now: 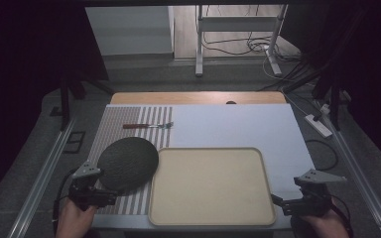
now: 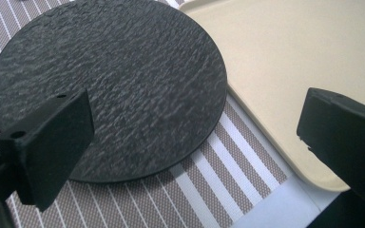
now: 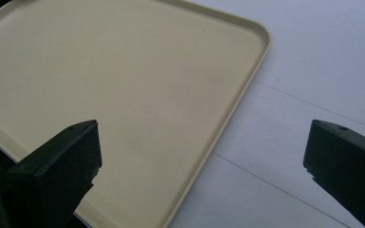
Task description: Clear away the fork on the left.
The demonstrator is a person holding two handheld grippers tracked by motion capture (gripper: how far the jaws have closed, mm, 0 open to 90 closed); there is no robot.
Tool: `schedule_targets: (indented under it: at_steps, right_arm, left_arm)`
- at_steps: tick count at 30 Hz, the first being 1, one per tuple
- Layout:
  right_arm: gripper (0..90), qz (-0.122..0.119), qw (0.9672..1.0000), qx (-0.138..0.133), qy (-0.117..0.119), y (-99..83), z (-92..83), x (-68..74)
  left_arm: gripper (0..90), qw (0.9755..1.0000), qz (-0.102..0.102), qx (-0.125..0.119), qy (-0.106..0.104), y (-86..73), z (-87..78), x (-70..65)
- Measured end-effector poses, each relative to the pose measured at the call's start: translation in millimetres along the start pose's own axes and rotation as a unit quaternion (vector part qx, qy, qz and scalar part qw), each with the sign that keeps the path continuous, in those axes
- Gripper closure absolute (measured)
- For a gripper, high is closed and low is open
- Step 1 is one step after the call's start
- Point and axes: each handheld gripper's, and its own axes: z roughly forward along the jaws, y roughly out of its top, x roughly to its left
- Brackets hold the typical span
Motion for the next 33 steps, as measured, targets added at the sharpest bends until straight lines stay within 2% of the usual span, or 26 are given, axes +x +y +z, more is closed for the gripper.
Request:
schedule_targets:
  at_steps: [10, 14, 24, 33]
  right_arm:
    - [0.0, 0.000, 1.0000, -0.001, 0.003, -0.1, -0.1, -0.1]
    - [0.0, -0.001, 1.0000, -0.001, 0.003, 0.0, -0.1, -0.1]
    - [0.0, 0.001, 1.0000, -0.001, 0.006, 0.0, 0.0, -0.3]
    - [0.0, 0.000, 1.0000, -0.001, 0.007, 0.0, -0.2, -0.7]
  left_arm:
    - [0.0, 1.0000, -0.003, 0.008, -0.005, 18.6, 15.7, 8.5]
    - [0.0, 0.9998, -0.002, 0.018, -0.008, 24.4, 24.6, 10.5]
    - [0.0, 0.9993, 0.017, 0.031, -0.006, 47.0, 46.4, 16.4]
    - [0.1, 0.9990, 0.013, 0.040, -0.013, 66.3, 69.6, 24.2]
